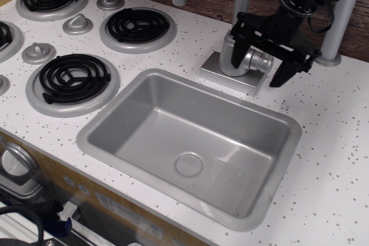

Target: Lever vertical to front

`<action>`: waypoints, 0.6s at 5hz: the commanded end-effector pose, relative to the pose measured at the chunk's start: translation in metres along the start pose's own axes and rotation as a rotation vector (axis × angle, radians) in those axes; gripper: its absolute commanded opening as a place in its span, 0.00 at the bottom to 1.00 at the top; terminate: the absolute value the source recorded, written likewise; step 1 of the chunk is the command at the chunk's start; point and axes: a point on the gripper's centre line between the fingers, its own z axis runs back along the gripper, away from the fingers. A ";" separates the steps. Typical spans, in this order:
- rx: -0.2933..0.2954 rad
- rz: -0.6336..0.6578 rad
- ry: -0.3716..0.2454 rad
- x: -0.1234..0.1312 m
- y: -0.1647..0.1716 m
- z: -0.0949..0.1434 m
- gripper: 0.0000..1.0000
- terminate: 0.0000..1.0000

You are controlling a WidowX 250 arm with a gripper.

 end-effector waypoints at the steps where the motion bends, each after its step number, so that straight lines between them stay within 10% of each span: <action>1: -0.019 -0.030 -0.119 0.021 0.006 0.039 1.00 0.00; 3: -0.010 -0.089 -0.118 0.041 0.007 0.043 1.00 0.00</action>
